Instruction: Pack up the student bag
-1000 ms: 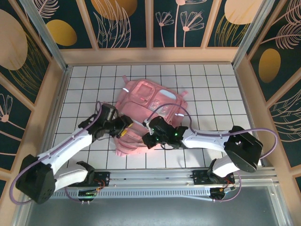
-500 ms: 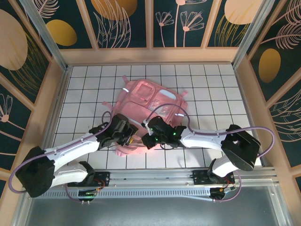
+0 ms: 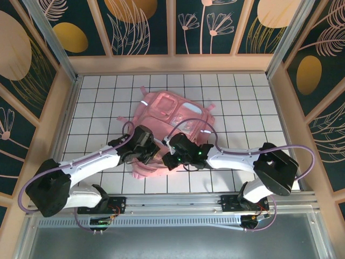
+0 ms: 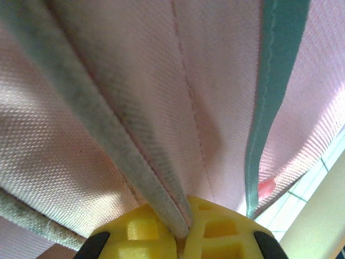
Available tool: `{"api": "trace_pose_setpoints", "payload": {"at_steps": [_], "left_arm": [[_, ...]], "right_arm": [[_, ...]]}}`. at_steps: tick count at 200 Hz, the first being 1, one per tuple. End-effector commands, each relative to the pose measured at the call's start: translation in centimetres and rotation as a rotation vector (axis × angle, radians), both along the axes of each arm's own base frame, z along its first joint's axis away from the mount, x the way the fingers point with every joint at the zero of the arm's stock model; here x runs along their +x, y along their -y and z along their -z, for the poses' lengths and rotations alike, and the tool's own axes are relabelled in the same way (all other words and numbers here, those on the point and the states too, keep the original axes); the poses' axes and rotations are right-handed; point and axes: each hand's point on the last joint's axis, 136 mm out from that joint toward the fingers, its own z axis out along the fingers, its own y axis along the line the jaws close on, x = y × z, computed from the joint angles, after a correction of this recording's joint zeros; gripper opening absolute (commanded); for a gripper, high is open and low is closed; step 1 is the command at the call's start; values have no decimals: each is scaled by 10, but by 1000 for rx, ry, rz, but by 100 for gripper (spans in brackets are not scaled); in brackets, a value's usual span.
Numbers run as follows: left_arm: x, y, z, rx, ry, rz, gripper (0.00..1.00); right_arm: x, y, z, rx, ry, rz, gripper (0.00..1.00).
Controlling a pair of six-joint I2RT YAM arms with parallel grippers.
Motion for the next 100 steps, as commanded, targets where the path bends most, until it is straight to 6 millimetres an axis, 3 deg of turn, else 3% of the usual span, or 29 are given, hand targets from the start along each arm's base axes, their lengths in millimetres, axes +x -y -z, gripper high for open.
{"api": "trace_pose_setpoints", "payload": {"at_steps": [1, 37, 100], "left_arm": [[14, -34, 14, 118, 54, 55, 0], [26, -56, 8, 255, 86, 196, 0], [39, -64, 12, 313, 95, 364, 0]], "right_arm": [[-18, 10, 15, -75, -38, -42, 0], [-23, 21, 23, -99, -39, -32, 0], [-28, 31, 29, -142, -22, -30, 0]]}}
